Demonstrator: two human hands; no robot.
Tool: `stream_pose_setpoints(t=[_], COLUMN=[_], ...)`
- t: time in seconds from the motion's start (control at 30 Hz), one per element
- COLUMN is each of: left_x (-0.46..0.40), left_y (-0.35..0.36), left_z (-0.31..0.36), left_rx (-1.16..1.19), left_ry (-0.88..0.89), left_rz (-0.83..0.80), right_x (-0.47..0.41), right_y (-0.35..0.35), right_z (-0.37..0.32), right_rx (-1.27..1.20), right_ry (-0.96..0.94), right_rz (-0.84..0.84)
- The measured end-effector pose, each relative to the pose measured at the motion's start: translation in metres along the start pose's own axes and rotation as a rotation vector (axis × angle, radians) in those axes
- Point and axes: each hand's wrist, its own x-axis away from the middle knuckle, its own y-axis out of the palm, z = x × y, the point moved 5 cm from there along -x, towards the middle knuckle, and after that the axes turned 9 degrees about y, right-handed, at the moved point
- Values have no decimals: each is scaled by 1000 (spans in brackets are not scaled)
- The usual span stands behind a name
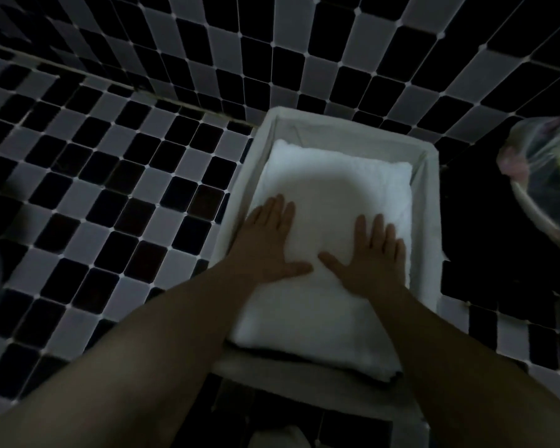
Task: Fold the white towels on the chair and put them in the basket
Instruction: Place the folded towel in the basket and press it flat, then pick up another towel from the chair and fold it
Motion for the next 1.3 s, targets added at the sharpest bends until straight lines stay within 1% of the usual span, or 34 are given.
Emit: stream_pose_setpoints(t=[0.1, 0.2, 0.27, 0.33, 0.37, 0.4, 0.43, 0.5, 0.57, 0.63, 0.7, 0.77, 0.93, 0.97, 1.03, 1.07, 1.17, 1.3], left_x=[33, 76, 89, 91, 93, 97, 101, 125, 159, 197, 242, 302, 462, 498, 566, 601, 710, 843], left_y=[18, 26, 8, -22, -43, -68, -92, -155, -219, -278, -327, -376, -468, -481, -504, -515, -534, -533], left_z=[9, 28, 34, 33, 32, 31, 30, 25, 14, 2, -11, -18, -14, -12, -8, -6, 10, 46], left_rx=[3, -146, -216, -180, -141, -77, 13, 174, 200, 180, 227, 268, 300, 309, 292, 278, 202, 207], left_ry=[-18, -30, -7, -10, -20, -42, -62, -93, -139, -210, -312, -416, -623, -680, -775, -829, -985, -1186], left_rz=[-46, -166, -199, -192, -164, -98, -27, 100, 153, 163, 178, 206, 210, 212, 221, 226, 226, 262], right_x=[28, 82, 110, 116, 119, 120, 121, 136, 165, 202, 243, 294, 416, 441, 494, 521, 620, 761], right_y=[6, 15, 14, -4, -24, -51, -77, -141, -193, -239, -279, -322, -431, -447, -470, -477, -480, -459], right_z=[6, 18, 18, 4, -8, -23, -38, -75, -109, -140, -172, -208, -288, -306, -336, -351, -392, -425], right_rx=[86, 182, 228, 227, 189, 122, 49, 6, -19, -57, -50, -42, -208, -199, -80, -29, 82, 131], right_ry=[-45, -32, -6, -43, -59, -67, -85, -178, -268, -317, -379, -479, -593, -642, -759, -816, -1006, -1235], right_rz=[-95, -166, -238, -422, -512, -542, -506, -374, -341, -365, -364, -368, -475, -486, -476, -464, -527, -635])
